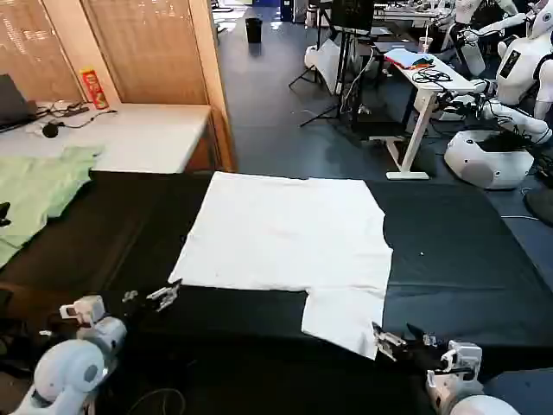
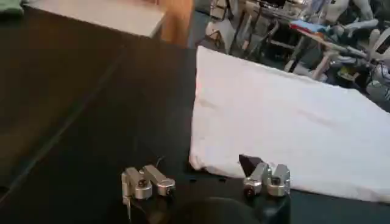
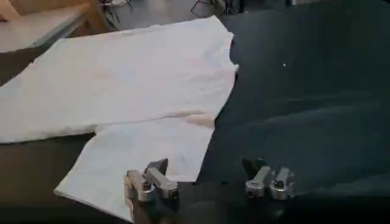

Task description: Fold and organize the clothes.

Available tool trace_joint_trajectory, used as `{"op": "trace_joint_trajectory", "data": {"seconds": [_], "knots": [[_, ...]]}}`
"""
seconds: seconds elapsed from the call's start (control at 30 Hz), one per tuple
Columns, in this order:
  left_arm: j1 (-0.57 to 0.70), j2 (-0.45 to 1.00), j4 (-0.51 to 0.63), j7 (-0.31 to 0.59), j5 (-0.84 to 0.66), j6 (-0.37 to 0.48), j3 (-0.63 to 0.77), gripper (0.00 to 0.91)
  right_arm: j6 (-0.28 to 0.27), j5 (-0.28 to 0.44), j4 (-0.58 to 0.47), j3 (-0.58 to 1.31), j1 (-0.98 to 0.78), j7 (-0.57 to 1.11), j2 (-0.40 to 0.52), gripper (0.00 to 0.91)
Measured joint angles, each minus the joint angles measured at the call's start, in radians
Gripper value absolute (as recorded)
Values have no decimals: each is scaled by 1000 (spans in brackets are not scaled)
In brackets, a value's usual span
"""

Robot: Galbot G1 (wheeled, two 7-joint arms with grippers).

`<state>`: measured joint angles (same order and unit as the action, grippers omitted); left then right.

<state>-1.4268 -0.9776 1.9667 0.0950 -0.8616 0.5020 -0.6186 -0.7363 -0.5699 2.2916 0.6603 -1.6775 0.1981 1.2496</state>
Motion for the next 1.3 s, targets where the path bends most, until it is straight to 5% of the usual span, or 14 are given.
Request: {"op": "trace_joint_trajectory", "data": {"seconds": [0.13,0.2,0.23,0.3,0.7,0.77,0.83,1.3], "knots": [[14,-13,-16,-5,24,16,5,878,0,26,-20,-18,6,0,7,878],[14,-17,-22,-2,31,14,8,663,0,36,-29,-23,6,-8,11,780],[14,-18,-25,-3,37,9,10,371,0,43,-34,-25,8,-12,13,761],[14,-19,-31,-4,43,4,11,244,2,58,-43,-28,10,-21,15,722],[38,-31,-54,-17,75,-8,36,156,25,96,-77,-73,23,-25,38,390],[39,-33,-61,-16,79,-8,39,146,27,101,-82,-83,23,-25,42,195],[38,-33,-65,-16,82,-9,39,107,29,104,-84,-90,23,-26,44,98],[25,-34,-47,-16,97,-25,38,10,61,98,-81,-96,17,-60,39,29]]}}
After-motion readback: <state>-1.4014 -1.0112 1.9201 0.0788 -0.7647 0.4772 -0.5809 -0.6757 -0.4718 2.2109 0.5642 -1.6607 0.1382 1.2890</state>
